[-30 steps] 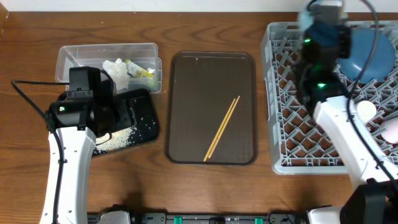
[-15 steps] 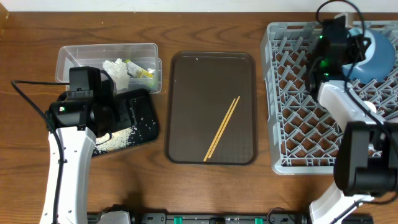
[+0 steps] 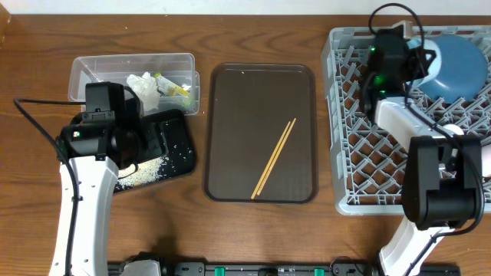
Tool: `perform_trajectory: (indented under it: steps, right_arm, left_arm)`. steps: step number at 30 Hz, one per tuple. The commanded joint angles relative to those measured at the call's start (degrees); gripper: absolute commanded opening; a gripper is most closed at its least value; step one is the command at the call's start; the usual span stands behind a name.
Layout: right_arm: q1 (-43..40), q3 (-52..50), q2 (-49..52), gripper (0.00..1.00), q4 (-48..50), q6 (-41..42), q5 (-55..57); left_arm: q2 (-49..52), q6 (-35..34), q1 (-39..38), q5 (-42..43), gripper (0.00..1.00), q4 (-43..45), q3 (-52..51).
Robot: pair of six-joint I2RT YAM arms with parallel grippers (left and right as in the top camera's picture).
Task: Sort waste into correct bins and load items into the dishwasher rack
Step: 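Carry the light-blue bowl right and place it in the rack, then reach right gripper to the chopsticks and grasp one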
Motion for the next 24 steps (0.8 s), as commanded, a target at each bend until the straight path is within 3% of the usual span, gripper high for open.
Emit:
perform_trajectory:
  steps: [1, 5, 10, 14, 21, 24]
  right_arm:
    - [1.9, -0.5, 2.8, 0.01, -1.9, 3.1, -1.9]
    - [3.7, -0.5, 2.8, 0.05, -6.5, 6.0, -0.9]
    - [6.8, -0.5, 2.8, 0.33, -17.3, 16.8, -0.6]
    - [9.0, -0.5, 2.3, 0.43, -21.5, 25.9, -0.9]
    - [9.7, -0.5, -5.3, 0.59, -21.4, 26.9, -4.5]
    - [9.4, -0.5, -10.6, 0.71, -22.3, 26.9, -10.3]
  left_arm:
    - [-0.3, 0.1, 0.2, -0.7, 0.71, -0.3, 0.5]
    - [-0.3, 0.1, 0.2, -0.7, 0.72, -0.3, 0.5]
    - [-0.3, 0.1, 0.2, -0.7, 0.72, -0.3, 0.5]
    - [-0.3, 0.1, 0.2, -0.7, 0.71, -0.3, 0.5]
    - [-0.3, 0.1, 0.2, -0.7, 0.72, -0.3, 0.5]
    - [-0.3, 0.1, 0.2, -0.7, 0.72, -0.3, 0.5]
